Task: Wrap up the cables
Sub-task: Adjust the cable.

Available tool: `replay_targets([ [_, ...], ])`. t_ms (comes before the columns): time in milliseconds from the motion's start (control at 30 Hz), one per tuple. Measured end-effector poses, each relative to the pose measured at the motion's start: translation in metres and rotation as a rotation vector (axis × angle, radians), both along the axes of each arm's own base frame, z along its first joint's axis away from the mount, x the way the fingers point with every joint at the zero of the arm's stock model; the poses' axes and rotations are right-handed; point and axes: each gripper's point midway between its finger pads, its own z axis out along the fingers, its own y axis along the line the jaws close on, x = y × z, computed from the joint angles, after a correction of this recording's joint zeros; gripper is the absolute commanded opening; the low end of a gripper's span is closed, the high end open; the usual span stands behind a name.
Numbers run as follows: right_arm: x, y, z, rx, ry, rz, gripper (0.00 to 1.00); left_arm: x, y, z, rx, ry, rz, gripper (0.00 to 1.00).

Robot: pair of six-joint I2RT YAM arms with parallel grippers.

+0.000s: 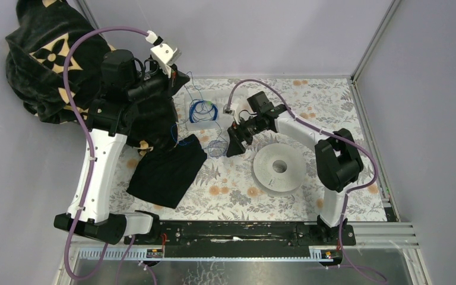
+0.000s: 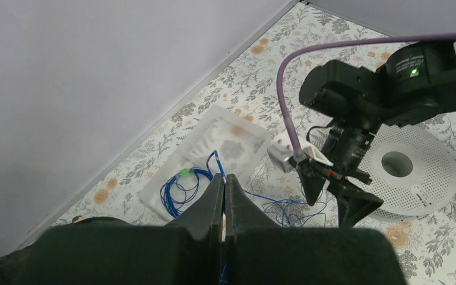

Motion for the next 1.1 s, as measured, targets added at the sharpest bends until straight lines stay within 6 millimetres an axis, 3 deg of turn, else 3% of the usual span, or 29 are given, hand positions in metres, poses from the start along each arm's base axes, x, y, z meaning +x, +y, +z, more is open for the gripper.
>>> replay_targets([
  [133, -0.010, 0.009, -0.017, -0.010, 0.008, 0.063, 0.83, -0.001, 0.000, 0.001, 0.000, -0.002, 0.000, 0.00],
  [233, -0.016, 0.008, -0.036, -0.036, 0.034, 0.096, 0.74, -0.001, 0.001, 0.004, -0.001, -0.007, 0.002, 0.00],
  [300, -0.017, 0.006, -0.044, -0.048, 0.044, 0.107, 0.60, -0.001, 0.002, 0.005, 0.000, -0.011, 0.009, 0.00],
  [467, -0.015, 0.005, -0.047, -0.062, 0.028, 0.108, 0.08, 0.002, 0.004, 0.005, 0.004, -0.013, 0.029, 0.00],
  [533, -0.009, 0.003, -0.046, -0.085, 0.002, 0.090, 0.00, 0.004, 0.008, 0.005, 0.014, -0.019, 0.052, 0.00],
  [633, 0.006, -0.008, -0.035, -0.142, -0.078, 0.028, 0.00, 0.012, 0.019, 0.005, 0.051, -0.042, 0.116, 0.00],
  [667, 0.013, -0.014, -0.026, -0.162, -0.118, -0.003, 0.00, 0.016, 0.025, 0.004, 0.071, -0.053, 0.148, 0.00],
  [767, 0.052, -0.043, 0.025, -0.224, -0.302, -0.160, 0.00, 0.025, 0.044, 0.004, 0.135, -0.086, 0.242, 0.00],
  [867, 0.104, -0.092, 0.112, -0.296, -0.598, -0.417, 0.00, 0.035, 0.067, 0.004, 0.220, -0.119, 0.351, 0.00],
  [933, 0.123, -0.129, 0.172, -0.342, -0.783, -0.584, 0.00, 0.040, 0.078, 0.002, 0.276, -0.136, 0.396, 0.00],
  [1033, 0.128, -0.166, 0.249, -0.378, -0.981, -0.759, 0.00, 0.043, 0.088, -0.007, 0.368, -0.141, 0.415, 0.00],
  [1100, 0.126, -0.179, 0.278, -0.389, -1.047, -0.817, 0.00, 0.042, 0.092, -0.028, 0.445, -0.105, 0.392, 0.00],
])
